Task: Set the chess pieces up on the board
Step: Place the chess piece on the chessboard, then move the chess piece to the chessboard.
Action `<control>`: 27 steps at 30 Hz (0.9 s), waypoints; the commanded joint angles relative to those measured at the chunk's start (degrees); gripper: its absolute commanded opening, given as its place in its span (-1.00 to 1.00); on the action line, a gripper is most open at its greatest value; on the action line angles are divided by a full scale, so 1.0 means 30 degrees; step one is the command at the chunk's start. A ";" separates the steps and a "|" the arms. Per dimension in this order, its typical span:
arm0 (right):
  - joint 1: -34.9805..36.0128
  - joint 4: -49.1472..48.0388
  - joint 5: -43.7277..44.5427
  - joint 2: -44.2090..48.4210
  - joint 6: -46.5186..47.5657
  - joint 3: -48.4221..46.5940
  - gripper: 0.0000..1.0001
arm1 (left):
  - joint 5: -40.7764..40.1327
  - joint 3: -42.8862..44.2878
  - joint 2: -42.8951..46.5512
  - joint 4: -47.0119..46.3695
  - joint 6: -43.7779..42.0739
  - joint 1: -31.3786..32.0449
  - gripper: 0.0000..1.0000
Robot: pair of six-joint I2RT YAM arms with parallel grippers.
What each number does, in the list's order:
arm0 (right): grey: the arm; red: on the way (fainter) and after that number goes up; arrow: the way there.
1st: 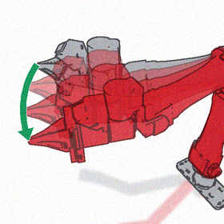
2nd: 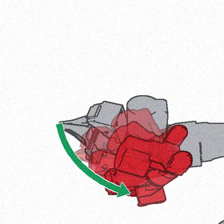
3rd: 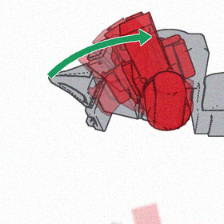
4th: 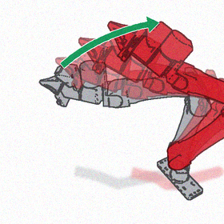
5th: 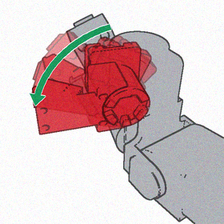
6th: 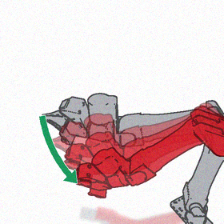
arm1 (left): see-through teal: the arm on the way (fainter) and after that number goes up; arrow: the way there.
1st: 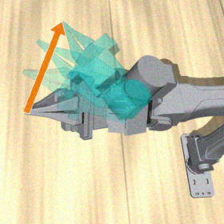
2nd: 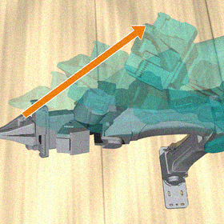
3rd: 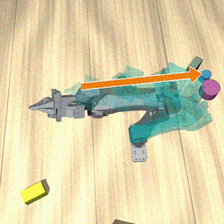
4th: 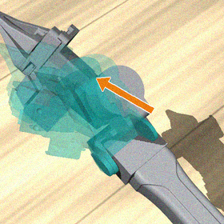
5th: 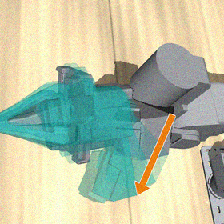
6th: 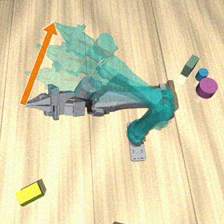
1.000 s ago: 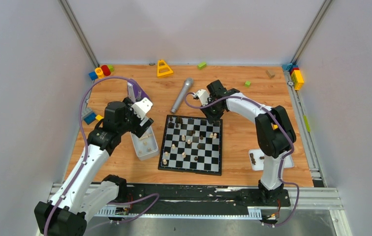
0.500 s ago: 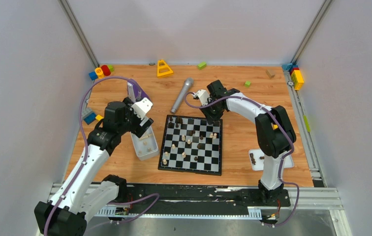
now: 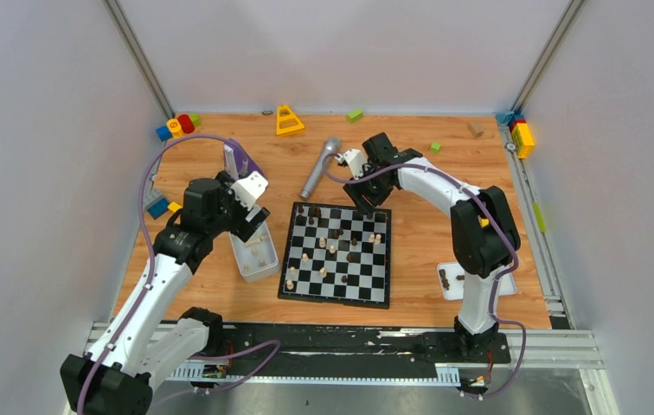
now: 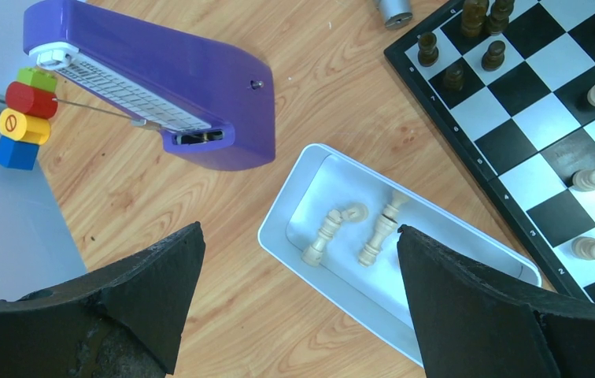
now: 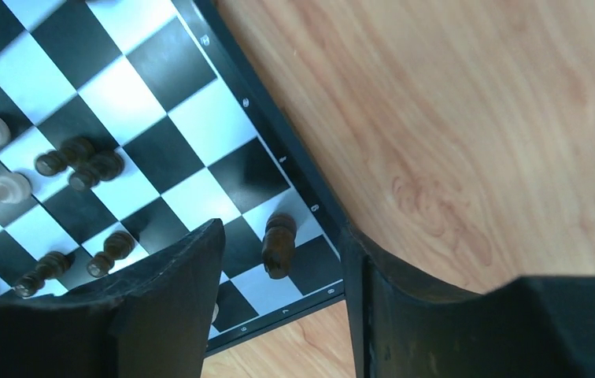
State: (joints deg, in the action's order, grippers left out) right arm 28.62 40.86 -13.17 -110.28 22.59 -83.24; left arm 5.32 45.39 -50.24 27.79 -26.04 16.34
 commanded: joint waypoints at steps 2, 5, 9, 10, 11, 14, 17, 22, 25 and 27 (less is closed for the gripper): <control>0.0636 -0.0202 -0.1083 0.1040 -0.0221 -0.1983 0.19 | -0.0501 -0.0088 0.0490 -0.0884 0.0451 -0.0273 1.00; 0.1320 -0.0203 -0.2252 0.0749 -0.0406 -0.2575 0.21 | -0.0517 -0.0104 0.0465 -0.0931 0.0602 -0.0573 1.00; 0.2282 -0.0203 -0.3384 -0.0315 -0.0694 -0.3595 0.22 | -0.0308 0.0005 0.0472 -0.0805 0.0875 -0.1407 1.00; 0.2495 -0.0203 -0.3607 -0.0723 -0.0743 -0.4006 0.21 | -0.0221 0.0041 0.0479 -0.0777 0.0943 -0.1675 1.00; 0.2676 -0.0203 -0.3722 -0.1068 -0.0822 -0.4336 0.20 | -0.0177 0.0082 0.0521 -0.0758 0.1012 -0.1788 1.00; 0.3152 -0.0172 -0.3742 -0.2035 -0.0963 -0.5158 0.17 | -0.0066 0.0134 0.0597 -0.0711 0.1060 -0.2058 1.00; 0.3438 -0.0173 -0.3345 -0.2902 -0.0982 -0.5839 0.15 | -0.0037 0.0177 0.0607 -0.0694 0.1064 -0.2100 1.00; 0.3548 -0.0166 -0.2871 -0.3670 -0.0882 -0.6346 0.12 | -0.0016 0.0193 0.0687 -0.0673 0.1065 -0.2104 1.00; 0.3555 -0.0160 -0.2887 -0.3942 -0.0879 -0.6455 0.08 | 0.0032 0.0144 0.0669 -0.0720 0.1041 -0.2105 1.00; 0.3559 -0.0173 -0.3024 -0.4124 -0.0879 -0.6521 0.05 | 0.0034 0.0122 0.0663 -0.0751 0.1021 -0.2106 1.00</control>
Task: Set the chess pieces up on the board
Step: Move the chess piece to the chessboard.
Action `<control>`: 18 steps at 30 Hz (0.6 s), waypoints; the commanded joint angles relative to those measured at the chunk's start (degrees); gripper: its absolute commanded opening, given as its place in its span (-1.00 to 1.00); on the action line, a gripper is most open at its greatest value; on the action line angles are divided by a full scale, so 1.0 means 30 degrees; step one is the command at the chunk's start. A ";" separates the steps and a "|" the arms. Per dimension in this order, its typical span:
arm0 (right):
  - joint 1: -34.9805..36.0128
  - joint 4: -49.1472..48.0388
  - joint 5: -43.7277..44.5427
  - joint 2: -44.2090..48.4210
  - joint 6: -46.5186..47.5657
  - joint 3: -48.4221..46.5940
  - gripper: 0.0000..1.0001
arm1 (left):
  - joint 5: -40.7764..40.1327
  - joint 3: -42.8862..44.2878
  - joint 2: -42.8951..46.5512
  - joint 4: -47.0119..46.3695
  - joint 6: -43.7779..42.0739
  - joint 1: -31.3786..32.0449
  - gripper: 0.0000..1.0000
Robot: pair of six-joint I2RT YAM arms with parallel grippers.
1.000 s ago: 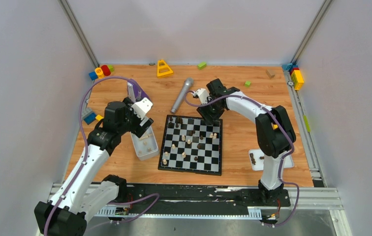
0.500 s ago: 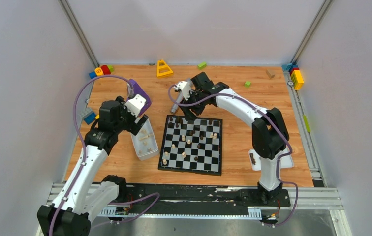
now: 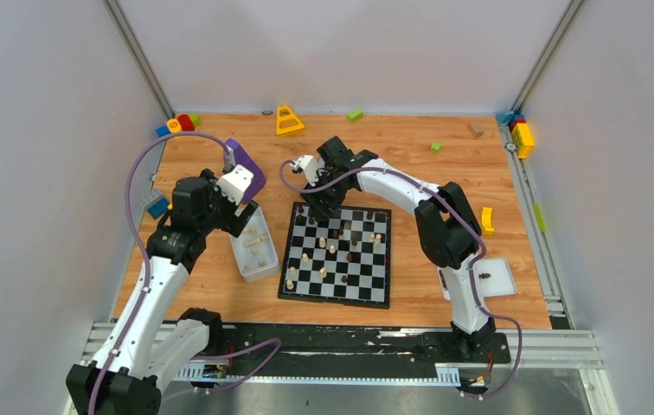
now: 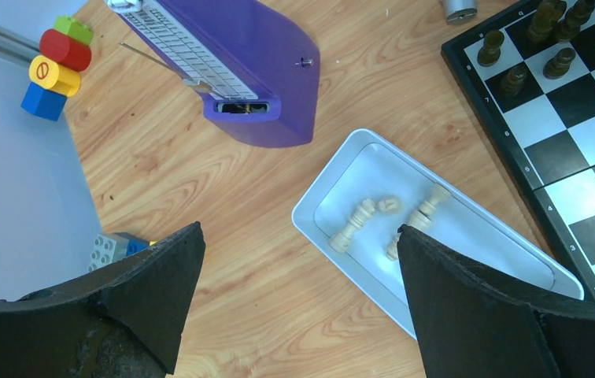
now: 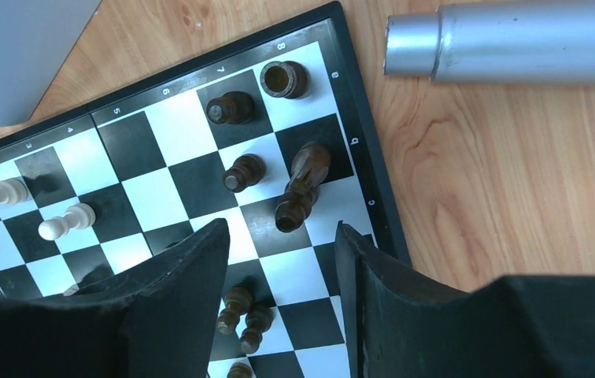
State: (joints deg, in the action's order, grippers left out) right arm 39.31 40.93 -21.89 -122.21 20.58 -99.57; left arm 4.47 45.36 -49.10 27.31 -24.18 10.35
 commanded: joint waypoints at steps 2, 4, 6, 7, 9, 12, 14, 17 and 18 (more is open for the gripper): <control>0.0021 -0.0206 -0.0178 -0.0337 -0.0209 -0.1235 0.02 | 0.0311 0.0122 0.0258 -0.0602 0.0388 -0.0110 1.00; 0.0022 -0.0218 -0.0179 -0.0541 -0.0237 -0.1410 -0.02 | 0.0325 0.0114 0.0276 -0.0607 0.0386 -0.0103 1.00; 0.0014 -0.0224 -0.0098 -0.0747 -0.0241 -0.1635 -0.07 | 0.0330 0.0128 0.0282 -0.0607 0.0386 -0.0109 1.00; 0.0003 -0.0210 -0.0080 -0.0813 -0.0239 -0.1746 -0.11 | 0.0343 0.0117 0.0283 -0.0607 0.0393 -0.0110 1.00; 0.0021 -0.0188 -0.0088 -0.0956 -0.0210 -0.1886 -0.22 | 0.0354 0.0113 0.0272 -0.0607 0.0387 -0.0110 1.00; 0.0000 -0.0180 -0.0123 -0.0998 -0.0187 -0.1911 -0.42 | 0.0380 0.0115 0.0283 -0.0582 0.0358 -0.0110 1.00; 0.0028 -0.0097 -0.0054 -0.0917 -0.0112 -0.1815 -0.53 | 0.0363 0.0113 0.0283 -0.0578 0.0357 -0.0110 1.00; 0.0022 -0.0050 0.0269 -0.0653 0.0082 -0.1516 -0.73 | 0.0378 0.0086 0.0287 -0.0604 0.0343 -0.0109 1.00; 0.0000 -0.0049 0.0416 -0.0472 0.0124 -0.1398 -0.80 | 0.0396 0.0085 0.0284 -0.0605 0.0335 -0.0109 1.00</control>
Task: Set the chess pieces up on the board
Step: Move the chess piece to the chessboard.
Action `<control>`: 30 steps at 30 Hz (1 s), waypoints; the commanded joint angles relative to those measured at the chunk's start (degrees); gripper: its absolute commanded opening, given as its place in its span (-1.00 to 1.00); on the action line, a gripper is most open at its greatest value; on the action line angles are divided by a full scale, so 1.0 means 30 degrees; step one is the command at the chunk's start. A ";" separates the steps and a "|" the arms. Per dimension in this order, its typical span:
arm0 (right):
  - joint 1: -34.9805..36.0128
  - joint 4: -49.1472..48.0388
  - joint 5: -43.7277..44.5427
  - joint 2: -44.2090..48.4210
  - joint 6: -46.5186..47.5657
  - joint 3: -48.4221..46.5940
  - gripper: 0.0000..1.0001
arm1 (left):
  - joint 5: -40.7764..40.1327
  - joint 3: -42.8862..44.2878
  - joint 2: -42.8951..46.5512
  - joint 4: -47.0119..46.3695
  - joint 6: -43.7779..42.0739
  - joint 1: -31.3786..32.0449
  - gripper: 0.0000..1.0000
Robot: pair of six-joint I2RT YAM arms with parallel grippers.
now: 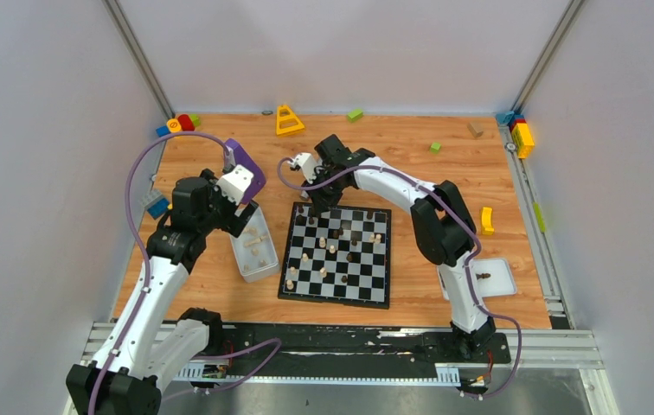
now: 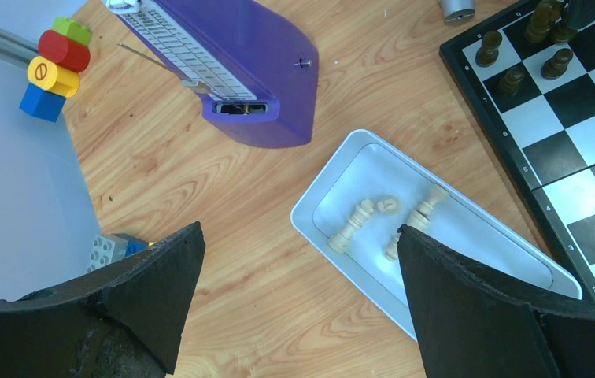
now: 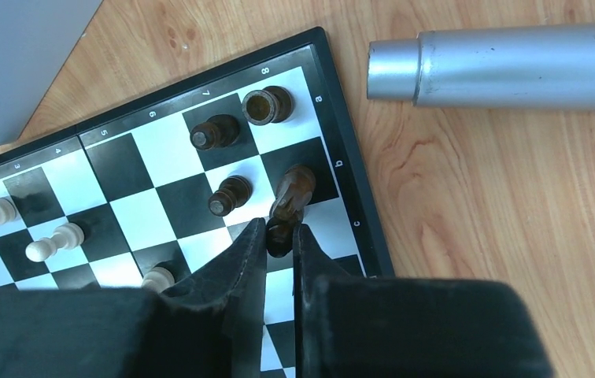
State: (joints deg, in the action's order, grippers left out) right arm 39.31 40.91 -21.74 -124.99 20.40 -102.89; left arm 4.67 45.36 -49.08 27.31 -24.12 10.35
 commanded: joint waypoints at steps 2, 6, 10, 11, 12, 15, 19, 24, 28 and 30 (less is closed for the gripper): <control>0.0009 -0.0041 0.0762 0.0673 0.0325 -0.0126 -0.88 | 0.0376 0.0058 0.0261 -0.0607 0.0306 -0.0110 1.00; 0.0021 -0.0056 0.1597 0.0892 0.0639 0.0145 -0.97 | 0.0404 0.0055 0.0247 -0.0608 0.0284 -0.0110 1.00; -0.0019 -0.0055 0.2096 0.1066 0.0863 0.0488 -1.00 | 0.0415 0.0054 0.0269 -0.0572 0.0283 -0.0105 1.00; -0.0016 -0.0061 0.2170 0.1103 0.0913 0.0576 -1.00 | 0.0431 0.0069 0.0274 -0.0591 0.0279 -0.0108 1.00; -0.0009 -0.0069 0.2195 0.1166 0.0931 0.0664 -1.00 | 0.0450 0.0058 0.0275 -0.0581 0.0277 -0.0109 1.00; -0.0012 -0.0048 0.2268 0.1215 0.1031 0.0828 -1.00 | 0.0465 0.0049 0.0222 -0.0606 0.0276 -0.0110 1.00; -0.0040 -0.0040 0.2397 0.1278 0.1221 0.0958 -1.00 | 0.0466 0.0054 0.0218 -0.0593 0.0291 -0.0107 1.00; -0.0037 0.0097 0.2382 0.1164 0.1301 0.0899 -0.99 | 0.0438 0.0051 0.0189 -0.0585 0.0278 -0.0106 1.00; -0.0066 0.0176 0.2601 0.1269 0.1485 0.0972 -0.99 | 0.0437 0.0026 0.0188 -0.0593 0.0276 -0.0109 1.00; -0.0095 0.0311 0.2616 0.1297 0.1540 0.0983 -0.99 | 0.0437 0.0025 0.0188 -0.0606 0.0269 -0.0110 1.00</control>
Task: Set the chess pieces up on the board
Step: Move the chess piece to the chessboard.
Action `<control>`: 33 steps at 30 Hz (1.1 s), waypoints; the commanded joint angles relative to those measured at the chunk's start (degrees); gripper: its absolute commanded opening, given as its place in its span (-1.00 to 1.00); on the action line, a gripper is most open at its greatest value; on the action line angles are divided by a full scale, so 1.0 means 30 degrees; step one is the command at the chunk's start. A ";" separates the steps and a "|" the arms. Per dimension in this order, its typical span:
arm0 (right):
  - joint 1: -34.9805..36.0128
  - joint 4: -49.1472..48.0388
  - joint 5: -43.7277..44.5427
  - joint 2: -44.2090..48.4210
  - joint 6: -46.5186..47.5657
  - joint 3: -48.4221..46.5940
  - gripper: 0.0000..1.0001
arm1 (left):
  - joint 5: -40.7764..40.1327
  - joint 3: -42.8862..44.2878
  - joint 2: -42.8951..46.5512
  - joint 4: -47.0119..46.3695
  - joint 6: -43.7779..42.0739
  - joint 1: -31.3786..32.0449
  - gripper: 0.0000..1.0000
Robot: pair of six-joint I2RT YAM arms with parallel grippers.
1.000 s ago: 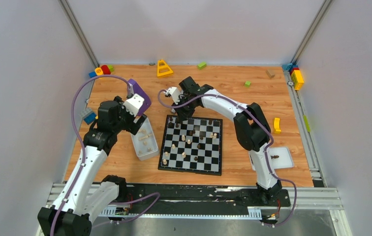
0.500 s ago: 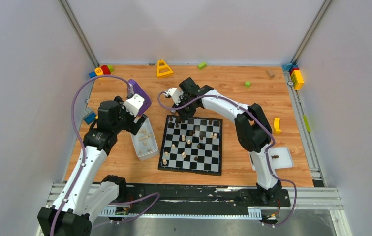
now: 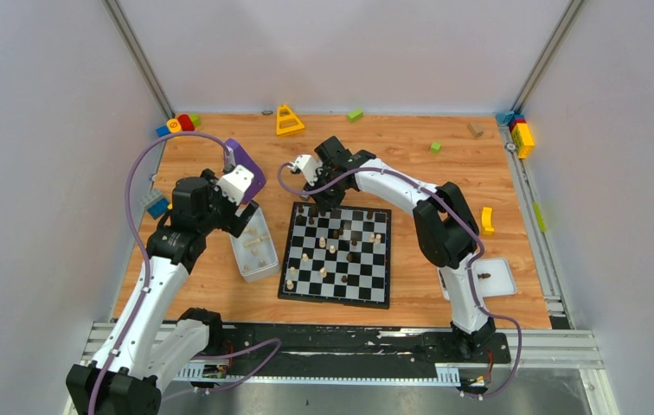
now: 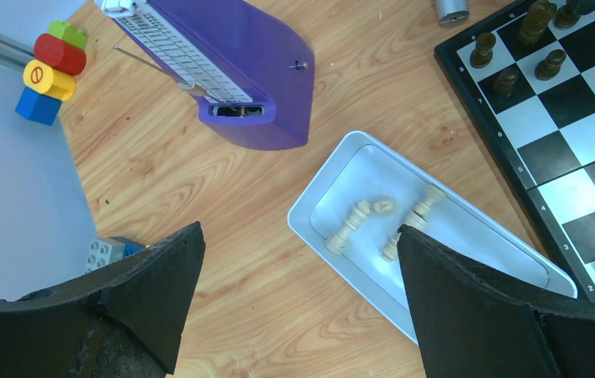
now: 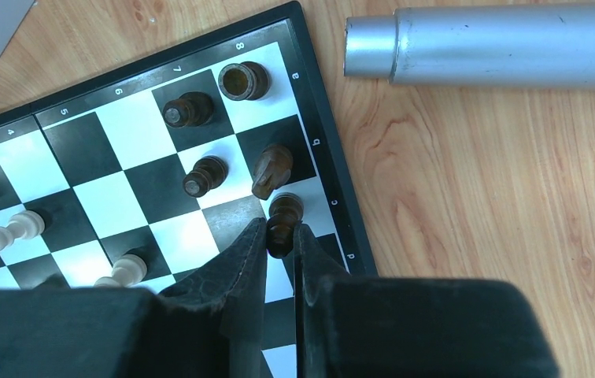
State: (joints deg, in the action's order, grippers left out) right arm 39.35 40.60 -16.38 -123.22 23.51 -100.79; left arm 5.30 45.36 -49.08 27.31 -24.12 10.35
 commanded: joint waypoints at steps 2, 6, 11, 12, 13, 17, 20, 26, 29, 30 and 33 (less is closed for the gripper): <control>-0.0118 0.0539 0.0873 0.0751 0.0579 0.0286 -0.99 | 0.0225 0.0000 0.0188 -0.0607 0.0249 -0.0110 1.00; -0.0139 0.0714 0.0916 0.0707 0.0660 0.0322 -0.98 | 0.0225 0.0011 0.0216 -0.0579 0.0247 -0.0103 1.00; -0.0161 0.0868 0.1035 0.0726 0.0719 0.0371 -0.94 | 0.0229 0.0022 0.0217 -0.0578 0.0278 -0.0103 1.00; -0.0142 0.0861 0.0993 0.0774 0.0704 0.0389 -0.92 | 0.0227 0.0023 0.0239 -0.0578 0.0277 -0.0108 1.00; -0.0140 0.0897 0.0929 0.0780 0.0677 0.0388 -0.90 | 0.0226 0.0003 0.0243 -0.0578 0.0276 -0.0109 1.00; -0.0154 0.0984 0.1059 0.0908 0.0629 0.0344 -0.66 | 0.0195 -0.0004 0.0247 -0.0574 0.0273 -0.0110 1.00; -0.0211 0.0969 0.1253 0.1305 0.0561 0.0435 -0.36 | 0.0196 0.0010 0.0243 -0.0578 0.0275 -0.0110 1.00; -0.0372 0.0974 0.1279 0.2845 0.0357 0.1677 0.00 | 0.0224 -0.0032 0.0265 -0.0606 0.0247 -0.0109 1.00; -0.0425 0.0977 0.1036 0.3538 0.0198 0.2597 0.07 | 0.0247 -0.0017 0.0303 -0.0635 0.0218 -0.0110 1.00; -0.0431 0.0970 0.0974 0.3763 0.0170 0.2916 0.07 | 0.0253 -0.0029 0.0304 -0.0636 0.0218 -0.0110 1.00; -0.0461 0.0876 0.0590 0.4258 0.0112 0.3774 0.06 | 0.0282 -0.0059 0.0336 -0.0618 0.0217 -0.0110 1.00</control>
State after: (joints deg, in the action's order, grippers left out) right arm 38.15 43.77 -13.47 -114.87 24.51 -92.01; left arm 5.43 45.36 -49.08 27.31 -24.12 10.35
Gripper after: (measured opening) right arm 0.534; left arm 0.998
